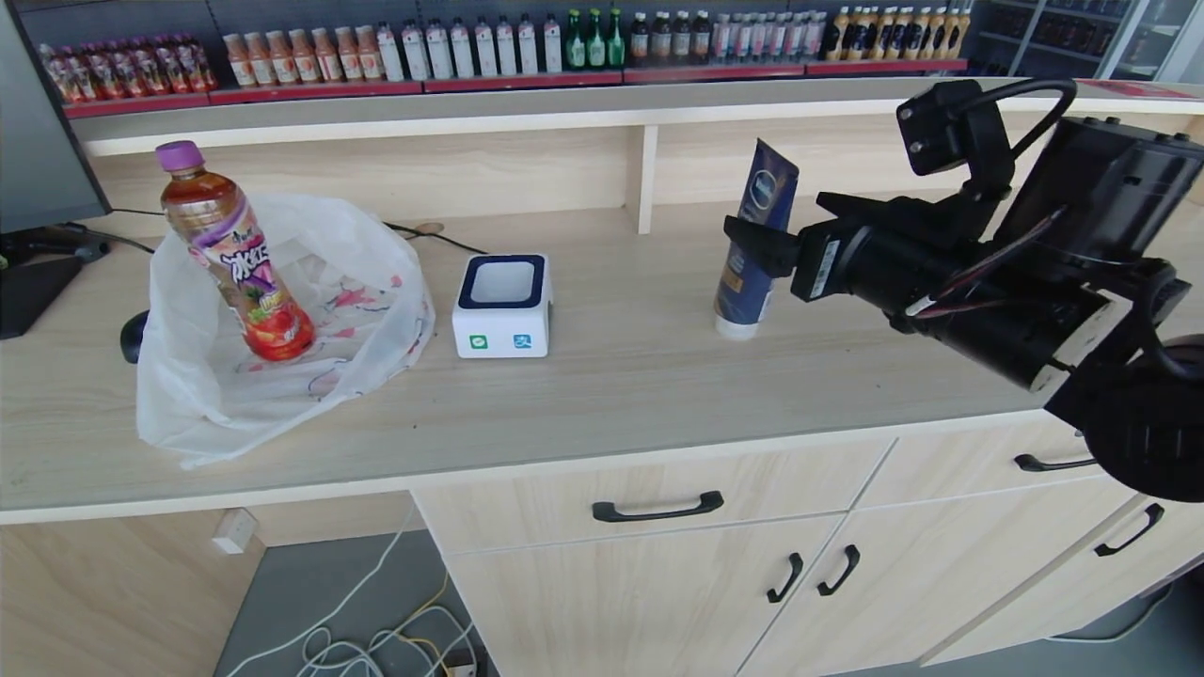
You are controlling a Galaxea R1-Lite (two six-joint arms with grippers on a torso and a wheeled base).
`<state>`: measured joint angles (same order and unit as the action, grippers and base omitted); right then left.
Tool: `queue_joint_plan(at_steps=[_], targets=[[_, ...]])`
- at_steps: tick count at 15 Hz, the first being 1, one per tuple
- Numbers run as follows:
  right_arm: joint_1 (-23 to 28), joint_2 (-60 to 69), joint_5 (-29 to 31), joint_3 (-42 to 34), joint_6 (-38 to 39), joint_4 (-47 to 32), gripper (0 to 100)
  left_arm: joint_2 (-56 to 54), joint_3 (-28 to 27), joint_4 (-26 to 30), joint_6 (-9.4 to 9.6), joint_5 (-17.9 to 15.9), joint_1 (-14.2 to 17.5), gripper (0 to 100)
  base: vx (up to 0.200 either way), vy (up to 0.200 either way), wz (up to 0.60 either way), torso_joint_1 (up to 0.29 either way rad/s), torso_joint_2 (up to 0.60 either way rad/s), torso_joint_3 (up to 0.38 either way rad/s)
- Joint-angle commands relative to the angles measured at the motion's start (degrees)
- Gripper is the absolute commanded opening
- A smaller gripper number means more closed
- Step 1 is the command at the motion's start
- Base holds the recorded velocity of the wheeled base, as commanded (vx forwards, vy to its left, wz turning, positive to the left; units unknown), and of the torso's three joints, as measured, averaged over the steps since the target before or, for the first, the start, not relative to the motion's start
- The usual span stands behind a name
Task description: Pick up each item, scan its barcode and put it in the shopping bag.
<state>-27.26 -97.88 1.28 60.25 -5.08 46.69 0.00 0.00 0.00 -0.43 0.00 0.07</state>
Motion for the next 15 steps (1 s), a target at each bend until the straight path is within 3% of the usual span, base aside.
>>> queue_joint_plan(at_steps=[1, 3, 7, 15], targets=[[-0.5, -2.7, 1.8, 2.2, 0.1, -0.4, 100, 0.0, 0.0, 0.0, -0.01, 0.0, 0.0, 100, 0.0, 0.0, 0.0, 0.0, 0.0, 0.0], [-0.5, -5.1, 5.7, 4.9, 0.4, -0.4, 100, 0.0, 0.0, 0.0, -0.01, 0.0, 0.0, 100, 0.0, 0.0, 0.0, 0.0, 0.0, 0.0], [-0.6, -7.9, 5.8, 10.0, 0.4, -0.4, 100, 0.0, 0.0, 0.0, -0.01, 0.0, 0.0, 100, 0.0, 0.0, 0.0, 0.0, 0.0, 0.0], [-0.3, -11.8, 6.0, 10.0, 0.5, 3.2, 100, 0.0, 0.0, 0.0, -0.01, 0.1, 0.0, 100, 0.0, 0.0, 0.0, 0.0, 0.0, 0.0]])
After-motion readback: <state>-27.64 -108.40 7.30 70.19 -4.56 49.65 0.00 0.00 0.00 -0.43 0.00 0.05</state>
